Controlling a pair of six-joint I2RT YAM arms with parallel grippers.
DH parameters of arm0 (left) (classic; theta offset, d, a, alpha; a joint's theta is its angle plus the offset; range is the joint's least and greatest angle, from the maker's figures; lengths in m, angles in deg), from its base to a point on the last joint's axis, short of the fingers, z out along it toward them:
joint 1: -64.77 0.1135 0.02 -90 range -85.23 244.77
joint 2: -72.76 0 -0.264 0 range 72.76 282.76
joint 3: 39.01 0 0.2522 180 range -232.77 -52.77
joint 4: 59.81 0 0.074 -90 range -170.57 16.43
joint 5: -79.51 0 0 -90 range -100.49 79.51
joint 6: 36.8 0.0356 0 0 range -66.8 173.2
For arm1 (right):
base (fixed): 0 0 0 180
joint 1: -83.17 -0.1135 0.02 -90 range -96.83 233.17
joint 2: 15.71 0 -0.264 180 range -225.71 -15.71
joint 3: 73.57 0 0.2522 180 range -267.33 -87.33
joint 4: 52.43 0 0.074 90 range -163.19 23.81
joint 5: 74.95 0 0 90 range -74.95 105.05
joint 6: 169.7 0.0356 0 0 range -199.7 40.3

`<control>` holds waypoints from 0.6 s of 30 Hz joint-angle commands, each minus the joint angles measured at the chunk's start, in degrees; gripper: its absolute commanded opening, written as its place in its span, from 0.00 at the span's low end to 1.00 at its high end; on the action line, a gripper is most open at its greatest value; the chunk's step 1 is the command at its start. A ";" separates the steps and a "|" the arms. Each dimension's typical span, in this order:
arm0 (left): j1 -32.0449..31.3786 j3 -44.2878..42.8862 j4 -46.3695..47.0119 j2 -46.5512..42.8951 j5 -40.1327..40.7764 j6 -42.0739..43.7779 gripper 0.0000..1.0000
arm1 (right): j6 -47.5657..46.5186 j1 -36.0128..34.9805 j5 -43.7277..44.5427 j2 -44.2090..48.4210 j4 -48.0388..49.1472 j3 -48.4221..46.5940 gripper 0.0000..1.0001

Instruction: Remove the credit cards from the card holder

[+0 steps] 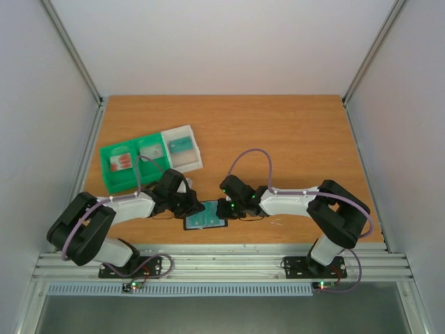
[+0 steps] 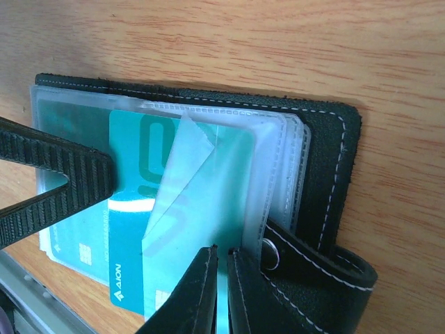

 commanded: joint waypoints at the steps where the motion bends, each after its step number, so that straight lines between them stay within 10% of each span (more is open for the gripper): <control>1: -0.14 0.70 4.03 -1.77 -0.79 -0.12 0.00 | 0.16 -0.33 0.73 -0.73 0.14 1.29 0.08; 18: -0.14 0.71 2.71 0.80 1.34 0.21 0.28 | 0.59 -0.34 0.12 -1.62 1.82 2.11 0.06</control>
